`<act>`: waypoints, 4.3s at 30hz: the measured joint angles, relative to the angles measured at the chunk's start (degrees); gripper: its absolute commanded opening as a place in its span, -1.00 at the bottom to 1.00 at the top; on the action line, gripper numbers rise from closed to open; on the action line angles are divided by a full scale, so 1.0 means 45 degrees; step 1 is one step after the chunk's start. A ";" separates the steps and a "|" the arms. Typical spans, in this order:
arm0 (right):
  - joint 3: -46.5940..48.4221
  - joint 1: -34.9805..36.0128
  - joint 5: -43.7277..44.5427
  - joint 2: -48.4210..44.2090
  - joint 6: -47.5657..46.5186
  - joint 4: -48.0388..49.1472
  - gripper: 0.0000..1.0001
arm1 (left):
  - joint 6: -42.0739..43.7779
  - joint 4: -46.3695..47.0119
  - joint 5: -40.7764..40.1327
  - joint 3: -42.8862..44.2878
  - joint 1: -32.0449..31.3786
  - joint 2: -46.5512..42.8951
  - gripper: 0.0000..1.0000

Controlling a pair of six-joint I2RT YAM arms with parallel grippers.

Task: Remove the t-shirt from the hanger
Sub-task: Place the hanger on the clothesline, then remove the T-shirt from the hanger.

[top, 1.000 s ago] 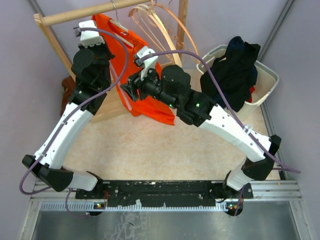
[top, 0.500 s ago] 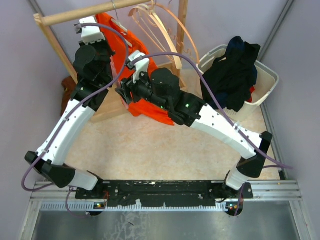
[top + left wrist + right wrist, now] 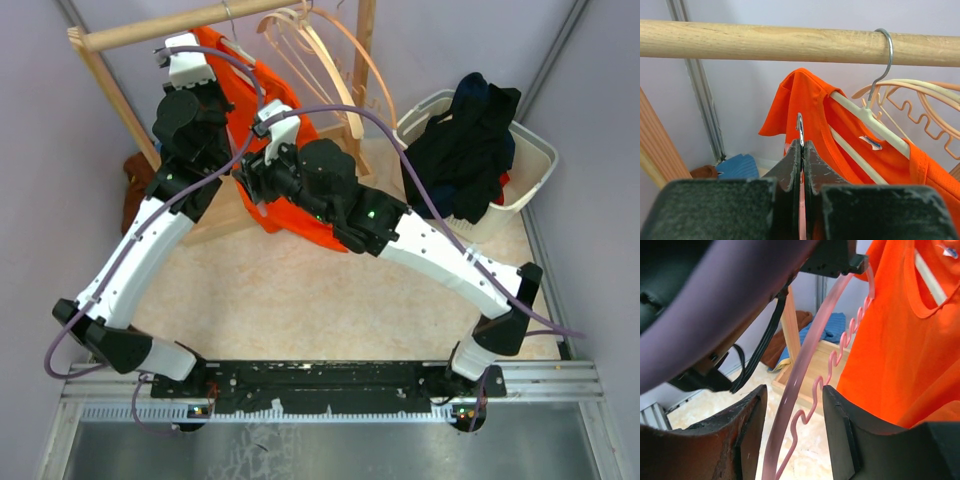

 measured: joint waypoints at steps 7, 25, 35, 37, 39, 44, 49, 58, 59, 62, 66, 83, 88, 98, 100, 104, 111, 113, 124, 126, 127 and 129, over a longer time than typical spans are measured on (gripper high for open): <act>-0.0117 0.0019 0.0850 0.0219 0.0005 0.0821 -0.13 | -0.0175 -0.0199 -0.0073 0.0024 -0.0131 -0.0296 -1.00; -0.0597 0.0049 0.1889 0.0296 -0.0204 0.1321 -0.33 | -0.0957 -0.0947 0.0248 0.0000 -0.0155 -0.1394 -1.00; -0.0704 0.0053 0.1501 0.0374 -0.0758 0.1685 -1.00 | -0.1307 -0.1948 0.0753 0.0121 -0.0151 -0.1350 -1.00; -0.1010 0.0049 0.1447 0.0355 -0.0816 0.2127 -1.00 | -0.1297 -0.2186 0.0797 0.0369 -0.0151 -0.1263 -1.00; -0.1365 0.0044 0.1433 0.0321 -0.0816 0.2599 -1.00 | -0.1263 -0.2497 0.0860 0.0597 -0.0151 -0.1166 -0.84; -0.2317 0.0010 0.1477 -0.0029 -0.0816 0.3648 -1.00 | -0.1151 -0.3147 0.1297 0.1302 -0.0160 -0.0792 -0.19; -0.2788 -0.0049 0.1418 -0.0233 -0.0903 0.4342 -1.00 | -0.1122 -0.3254 0.1773 0.1535 -0.0214 -0.0767 0.16; -0.1812 -0.1035 0.0457 0.0296 -0.0568 0.4857 -1.00 | -0.0889 -0.3604 0.1826 0.0952 -0.0228 -0.2215 0.56; -0.1632 -0.1103 0.0398 0.0432 -0.0559 0.4925 -1.00 | -0.0850 -0.3589 0.1792 0.0758 -0.0228 -0.2555 0.61; -0.1015 -0.1311 0.0185 0.0952 -0.0515 0.5338 -1.00 | -0.0670 -0.3317 0.1637 0.0117 -0.0228 -0.3667 0.75; -0.0393 -0.1462 -0.0257 0.1671 -0.0403 0.5595 -1.00 | -0.0578 -0.2263 0.1559 -0.1370 -0.0223 -0.5285 0.98; 0.3104 -0.1710 -0.1248 0.4289 0.0160 0.5187 -1.00 | -0.1409 -0.1005 0.2749 -0.4639 -0.0228 -0.7985 0.99; 0.4158 -0.1763 -0.1321 0.5304 0.0447 0.5173 -1.00 | -0.1792 -0.1010 0.3215 -0.4901 -0.0228 -0.8578 0.99; 0.4925 -0.1792 -0.1598 0.6266 0.1015 0.4488 0.04 | -0.1836 -0.1059 0.3551 -0.4881 -0.0228 -0.8466 0.99; 0.4930 -0.1792 -0.1642 0.6241 0.0986 0.4444 0.08 | -0.1812 -0.1103 0.3594 -0.4809 -0.0228 -0.8335 0.99; 0.4605 -0.1792 -0.1666 0.5770 0.0758 0.4226 0.12 | -0.1792 -0.1151 0.3759 -0.4503 -0.0228 -0.7941 0.99; 0.3249 -0.1807 -0.1647 0.3138 -0.0141 0.3696 0.13 | -0.1715 -0.1336 0.4648 -0.3648 -0.0228 -0.6810 0.99; 0.3249 -0.1812 -0.1545 0.2327 -0.0481 0.3657 0.13 | -0.1710 -0.1341 0.4979 -0.3507 -0.0228 -0.6484 0.99; 0.6130 -0.3191 -0.1253 0.2327 -0.1234 0.1889 0.07 | -0.1651 -0.1962 0.6062 -0.2079 -0.0228 -0.4945 0.98; 0.6198 -0.3371 -0.1229 0.2516 -0.1229 0.1384 0.06 | -0.1651 -0.2093 0.6164 -0.1637 -0.0228 -0.4779 0.98; 0.6154 -0.3395 -0.1219 0.2584 -0.1224 0.1039 0.06 | -0.1651 -0.2161 0.6222 -0.1418 -0.0228 -0.4721 0.98; 0.5775 -0.3395 -0.1209 0.2599 -0.1224 0.0515 0.06 | -0.1656 -0.2220 0.6275 -0.1209 -0.0228 -0.4668 0.98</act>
